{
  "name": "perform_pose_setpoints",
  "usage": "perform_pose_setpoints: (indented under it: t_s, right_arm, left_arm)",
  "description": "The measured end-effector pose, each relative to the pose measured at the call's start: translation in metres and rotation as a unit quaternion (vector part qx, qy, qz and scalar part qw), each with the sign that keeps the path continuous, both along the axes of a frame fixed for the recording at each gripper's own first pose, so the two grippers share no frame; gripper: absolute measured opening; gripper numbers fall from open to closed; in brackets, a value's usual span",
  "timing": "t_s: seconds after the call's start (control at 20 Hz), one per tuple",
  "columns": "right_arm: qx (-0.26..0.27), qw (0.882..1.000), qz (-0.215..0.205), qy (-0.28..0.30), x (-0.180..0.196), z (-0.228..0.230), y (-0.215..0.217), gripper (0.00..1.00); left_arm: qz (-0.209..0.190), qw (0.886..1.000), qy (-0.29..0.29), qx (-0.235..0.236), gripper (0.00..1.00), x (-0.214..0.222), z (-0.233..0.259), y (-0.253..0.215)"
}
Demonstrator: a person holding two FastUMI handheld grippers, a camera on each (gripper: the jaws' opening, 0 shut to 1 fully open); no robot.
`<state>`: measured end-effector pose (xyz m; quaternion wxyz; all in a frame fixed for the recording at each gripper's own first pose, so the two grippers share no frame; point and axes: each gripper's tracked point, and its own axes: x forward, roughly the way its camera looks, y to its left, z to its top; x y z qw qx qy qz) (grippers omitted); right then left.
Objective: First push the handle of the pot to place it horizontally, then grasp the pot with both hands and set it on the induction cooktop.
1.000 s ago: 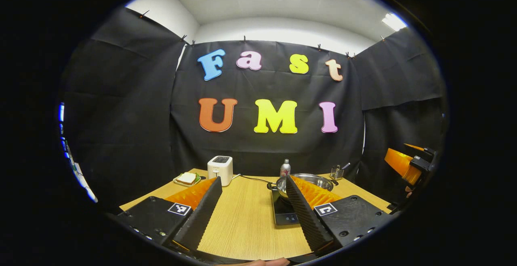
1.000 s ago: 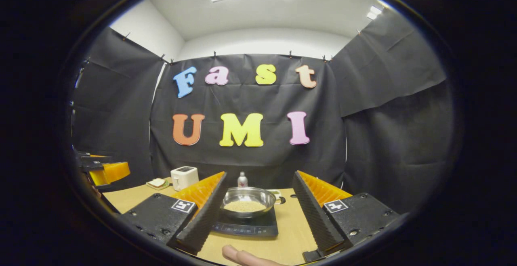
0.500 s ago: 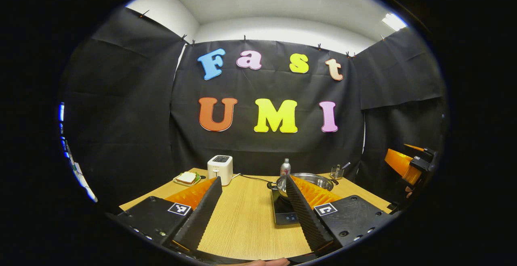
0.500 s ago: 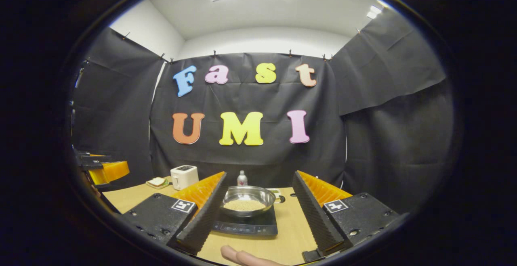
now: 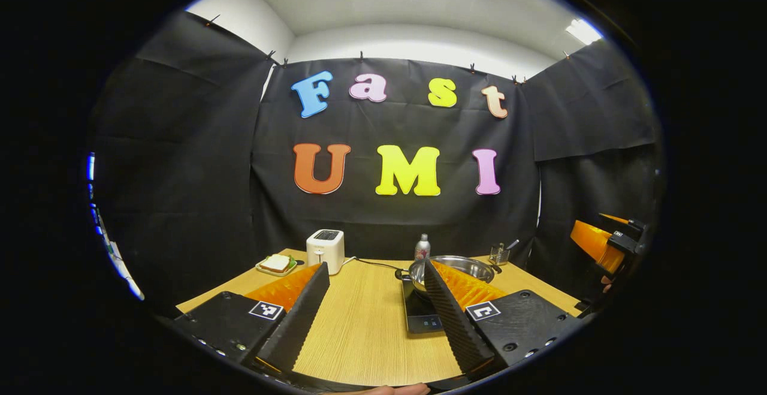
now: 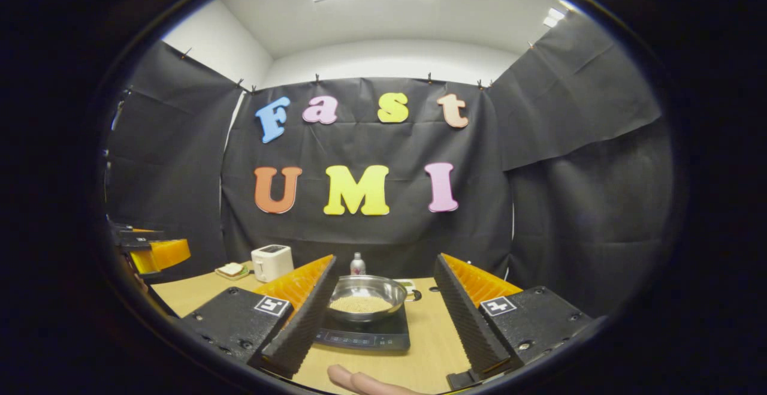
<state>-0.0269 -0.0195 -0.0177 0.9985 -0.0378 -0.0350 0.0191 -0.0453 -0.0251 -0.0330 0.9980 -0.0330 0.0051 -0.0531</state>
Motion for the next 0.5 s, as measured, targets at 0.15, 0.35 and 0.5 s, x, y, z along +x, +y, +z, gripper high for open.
perform_pose_setpoints:
  t_s: [0.15,0.35,0.5]
  right_arm:
    - [0.008,1.0,-0.005,0.004,0.009,-0.006,-0.007,0.99]
    - [0.005,1.0,-0.01,0.003,0.015,-0.006,-0.016,1.0]
    - [0.003,1.0,-0.011,-0.001,0.014,-0.006,-0.021,0.99]
  left_arm:
    - [0.001,1.0,-0.001,0.002,0.95,0.004,0.001,-0.002]
    - [-0.002,1.0,-0.004,0.01,0.95,0.009,0.001,-0.012]
    - [-0.004,1.0,-0.001,0.011,0.95,0.014,0.0,-0.018]
